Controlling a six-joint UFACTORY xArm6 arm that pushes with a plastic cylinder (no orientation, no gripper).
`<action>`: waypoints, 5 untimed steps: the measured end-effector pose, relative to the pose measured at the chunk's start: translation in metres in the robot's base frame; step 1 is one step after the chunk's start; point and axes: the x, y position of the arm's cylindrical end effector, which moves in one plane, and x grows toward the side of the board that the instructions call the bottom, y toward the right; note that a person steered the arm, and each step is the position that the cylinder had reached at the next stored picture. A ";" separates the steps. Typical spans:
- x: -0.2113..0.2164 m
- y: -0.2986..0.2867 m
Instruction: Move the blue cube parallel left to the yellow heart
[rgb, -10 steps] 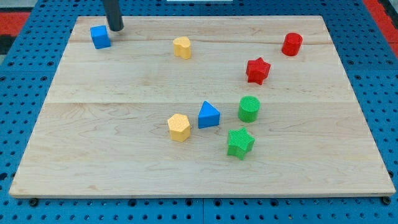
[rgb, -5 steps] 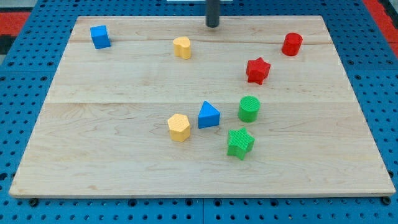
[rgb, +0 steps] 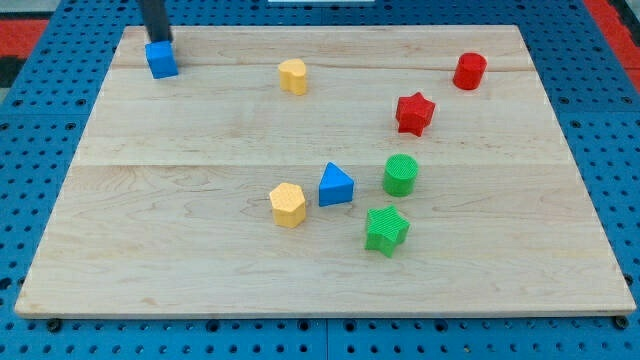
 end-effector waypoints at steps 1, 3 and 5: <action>0.008 0.011; -0.002 0.015; -0.002 0.003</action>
